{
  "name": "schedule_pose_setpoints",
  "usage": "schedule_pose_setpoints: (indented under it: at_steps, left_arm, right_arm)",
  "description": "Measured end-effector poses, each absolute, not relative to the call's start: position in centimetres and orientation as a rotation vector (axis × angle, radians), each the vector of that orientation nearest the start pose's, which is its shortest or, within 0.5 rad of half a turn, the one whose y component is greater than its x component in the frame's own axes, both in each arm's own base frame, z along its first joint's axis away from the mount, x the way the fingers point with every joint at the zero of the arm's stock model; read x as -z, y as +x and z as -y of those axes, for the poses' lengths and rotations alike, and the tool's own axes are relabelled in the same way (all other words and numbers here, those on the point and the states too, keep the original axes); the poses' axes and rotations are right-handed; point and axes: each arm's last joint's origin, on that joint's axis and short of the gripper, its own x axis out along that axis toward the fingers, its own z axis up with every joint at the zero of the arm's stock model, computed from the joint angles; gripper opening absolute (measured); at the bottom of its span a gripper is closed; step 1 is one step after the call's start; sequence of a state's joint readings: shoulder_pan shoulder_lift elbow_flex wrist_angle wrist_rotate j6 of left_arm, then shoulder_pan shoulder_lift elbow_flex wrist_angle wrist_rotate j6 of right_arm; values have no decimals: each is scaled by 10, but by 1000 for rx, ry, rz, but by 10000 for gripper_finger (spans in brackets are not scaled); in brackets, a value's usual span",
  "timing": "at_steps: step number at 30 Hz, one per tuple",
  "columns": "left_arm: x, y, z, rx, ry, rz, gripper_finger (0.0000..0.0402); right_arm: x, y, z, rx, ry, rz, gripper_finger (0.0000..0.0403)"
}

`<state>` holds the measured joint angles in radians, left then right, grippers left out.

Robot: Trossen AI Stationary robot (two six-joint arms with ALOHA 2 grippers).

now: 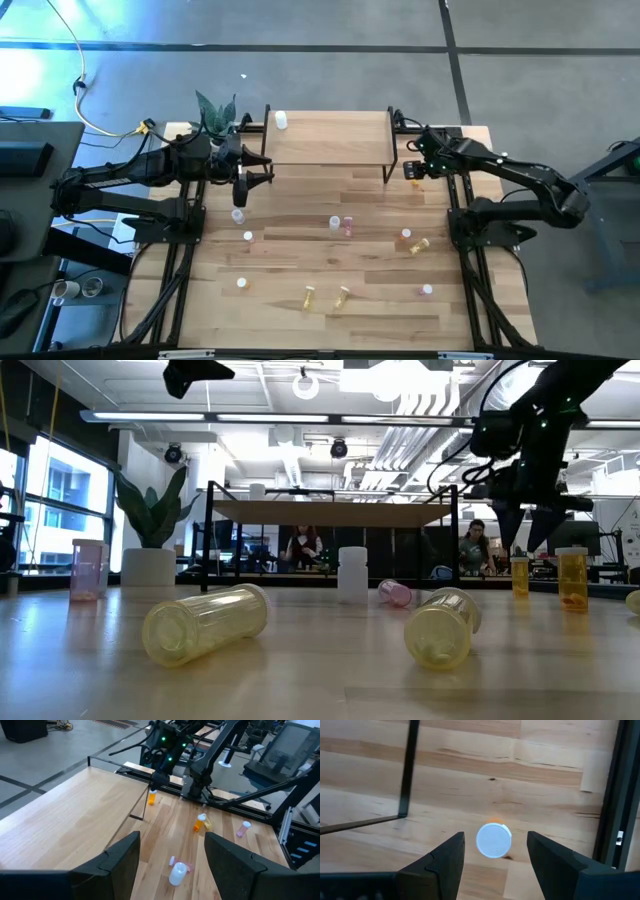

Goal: Pick and place medicine bottles onto shelf by color
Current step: Put the top right orange pill bottle on the shelf

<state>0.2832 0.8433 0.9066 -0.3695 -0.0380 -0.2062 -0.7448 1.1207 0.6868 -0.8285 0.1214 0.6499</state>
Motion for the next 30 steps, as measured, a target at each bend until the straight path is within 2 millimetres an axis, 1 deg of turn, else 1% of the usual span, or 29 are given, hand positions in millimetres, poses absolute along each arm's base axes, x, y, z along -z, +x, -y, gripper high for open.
schedule_pose_setpoints:
  at_steps: [7,20,23,30]
  left_arm:
    - [-347,170,-51,-350,-240,-271,211]
    - [-347,170,-51,-353,-240,-271,211]
    - [-347,170,-51,-353,-240,-271,211]
    - [-347,170,-51,-373,-236,-270,211]
  right_arm:
    - [-194,134,129,1173,913,-1009,206]
    - [-182,140,135,1174,921,-1058,204]
    - [-182,141,135,1172,927,-1060,189]
    - [-182,141,135,1171,928,-1060,138]
